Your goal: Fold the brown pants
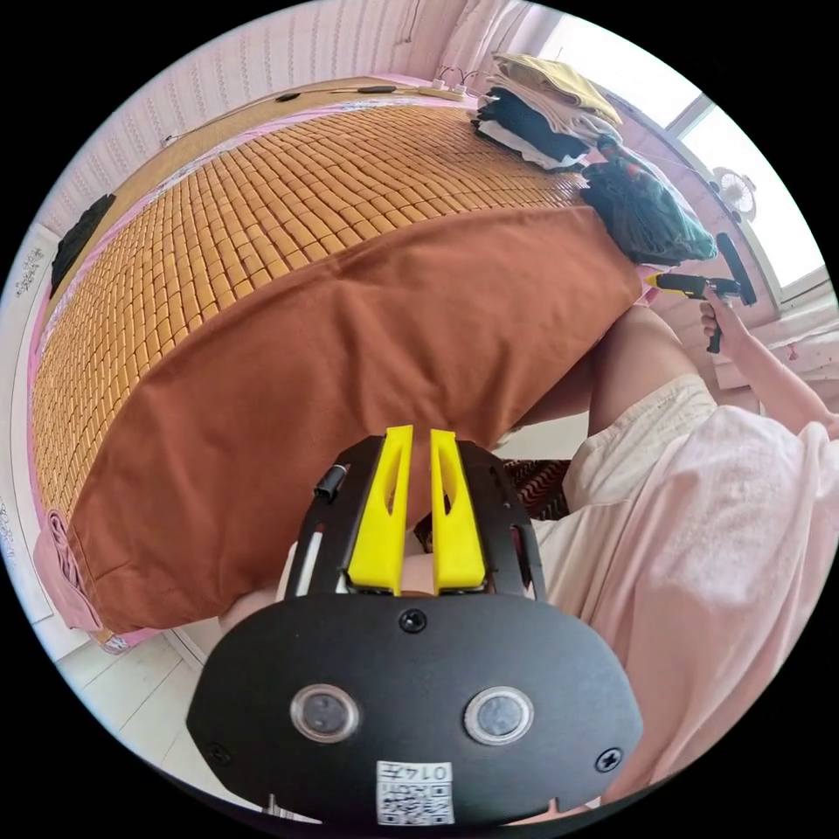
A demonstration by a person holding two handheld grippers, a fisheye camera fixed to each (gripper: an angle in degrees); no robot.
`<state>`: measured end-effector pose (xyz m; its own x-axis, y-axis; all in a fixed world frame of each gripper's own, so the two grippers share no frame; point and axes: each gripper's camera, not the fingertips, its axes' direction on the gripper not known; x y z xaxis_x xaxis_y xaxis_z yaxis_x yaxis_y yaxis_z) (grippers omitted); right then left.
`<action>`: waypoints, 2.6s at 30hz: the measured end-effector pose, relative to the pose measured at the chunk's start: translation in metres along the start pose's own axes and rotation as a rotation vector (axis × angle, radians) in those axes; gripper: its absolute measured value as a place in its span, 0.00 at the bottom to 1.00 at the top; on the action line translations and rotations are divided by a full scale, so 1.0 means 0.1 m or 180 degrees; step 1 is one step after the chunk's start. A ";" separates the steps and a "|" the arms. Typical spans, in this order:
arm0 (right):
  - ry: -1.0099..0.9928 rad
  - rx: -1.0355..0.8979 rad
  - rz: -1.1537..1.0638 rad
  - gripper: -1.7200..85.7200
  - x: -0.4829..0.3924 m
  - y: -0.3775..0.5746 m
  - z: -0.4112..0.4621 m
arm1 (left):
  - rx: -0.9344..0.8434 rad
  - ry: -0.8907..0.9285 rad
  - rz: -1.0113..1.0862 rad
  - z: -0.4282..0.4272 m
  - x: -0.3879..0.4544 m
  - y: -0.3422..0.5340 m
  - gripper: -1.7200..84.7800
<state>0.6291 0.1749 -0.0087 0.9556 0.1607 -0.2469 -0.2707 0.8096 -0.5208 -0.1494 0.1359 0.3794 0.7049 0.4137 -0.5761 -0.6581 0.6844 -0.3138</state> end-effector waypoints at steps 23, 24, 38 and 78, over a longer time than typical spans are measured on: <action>-0.1949 0.0991 -0.0523 0.05 1.67 0.00 -2.42 | -0.0191 -0.0219 0.1071 0.20 1.11 -0.21 0.19; -0.2108 0.1058 -0.0550 0.05 1.71 -0.03 -2.53 | -0.0202 -0.0237 0.1169 0.22 1.20 -0.24 0.19; -0.3579 0.1896 -0.0359 0.04 2.19 -0.02 -3.03 | -0.0743 -0.0858 0.1848 0.37 1.49 -0.47 0.01; -0.0852 -0.0636 -0.3492 0.10 -4.14 0.72 0.01 | 0.0306 0.0266 -0.1117 -1.36 -1.63 0.34 0.13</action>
<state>0.2144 0.1676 0.0565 0.6759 -0.4421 0.5897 0.7329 0.4875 -0.4745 -0.3228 0.0101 0.3598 0.8566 0.0960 -0.5070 -0.3495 0.8308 -0.4331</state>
